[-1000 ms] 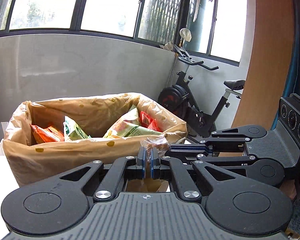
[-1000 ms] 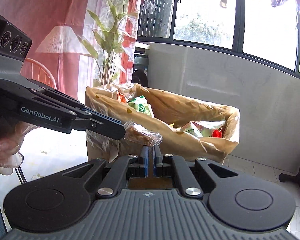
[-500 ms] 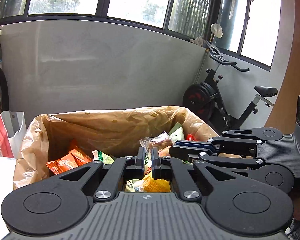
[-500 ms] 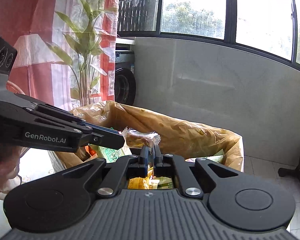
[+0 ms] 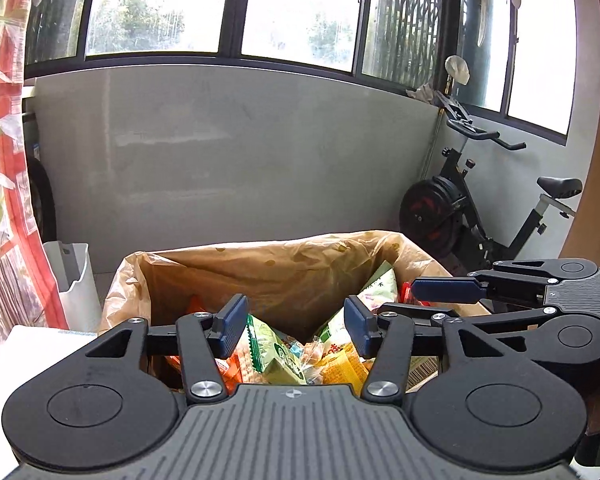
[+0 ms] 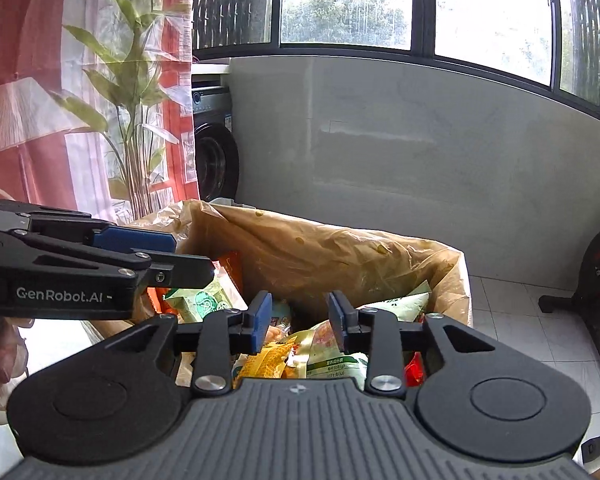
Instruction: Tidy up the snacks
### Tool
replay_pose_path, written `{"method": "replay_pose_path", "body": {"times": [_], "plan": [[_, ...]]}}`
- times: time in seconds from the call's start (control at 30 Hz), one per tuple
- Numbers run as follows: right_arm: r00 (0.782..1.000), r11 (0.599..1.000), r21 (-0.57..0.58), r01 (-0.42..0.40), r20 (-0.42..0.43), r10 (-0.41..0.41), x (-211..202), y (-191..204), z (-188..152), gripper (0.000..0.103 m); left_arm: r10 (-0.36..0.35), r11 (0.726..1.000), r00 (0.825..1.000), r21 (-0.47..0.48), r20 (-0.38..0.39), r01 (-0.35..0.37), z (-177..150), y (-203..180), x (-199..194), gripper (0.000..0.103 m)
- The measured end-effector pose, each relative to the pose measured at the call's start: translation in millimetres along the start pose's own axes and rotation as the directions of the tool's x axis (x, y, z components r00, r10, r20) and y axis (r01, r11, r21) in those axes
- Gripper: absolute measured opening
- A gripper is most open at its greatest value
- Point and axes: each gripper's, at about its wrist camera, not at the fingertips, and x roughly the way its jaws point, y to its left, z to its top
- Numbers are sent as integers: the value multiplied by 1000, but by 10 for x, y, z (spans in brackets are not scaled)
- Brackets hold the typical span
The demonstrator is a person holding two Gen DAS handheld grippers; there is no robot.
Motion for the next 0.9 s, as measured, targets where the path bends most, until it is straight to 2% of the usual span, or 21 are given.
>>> {"method": "replay_pose_path", "body": {"times": [0.1, 0.23, 0.27, 0.3, 0.5, 0.6, 0.77, 0.9], "plan": [[1000, 1000, 1, 15, 22, -15, -173, 54, 31, 53, 12, 1000, 1000, 9, 28, -12, 38, -24, -213, 68], [999, 999, 28, 20, 50, -21, -429, 111, 60, 63, 45, 999, 996, 20, 71, -46, 84, -81, -556, 87], [998, 999, 44, 20, 60, -22, -500, 124, 70, 69, 52, 998, 995, 19, 82, -54, 88, -89, -639, 91], [997, 998, 60, 18, 69, -22, -576, 134, 71, 79, 59, 998, 994, 14, 94, -61, 91, -95, -738, 92], [993, 992, 125, -1, 118, -14, -1057, 211, 34, 99, 134, 991, 982, -1, 133, -135, 48, -180, -1236, 96], [988, 992, 126, 23, 150, -42, -1316, 306, -30, 103, 160, 986, 975, 11, 156, -164, -5, -254, -1480, 96], [979, 984, 162, 78, 174, -106, -1712, 458, -133, 103, 213, 974, 955, 27, 208, -223, -96, -413, -1891, 98], [974, 979, 174, 105, 179, -137, -2021, 569, -224, 103, 216, 974, 948, 13, 232, -225, -142, -480, -2241, 98]]}}
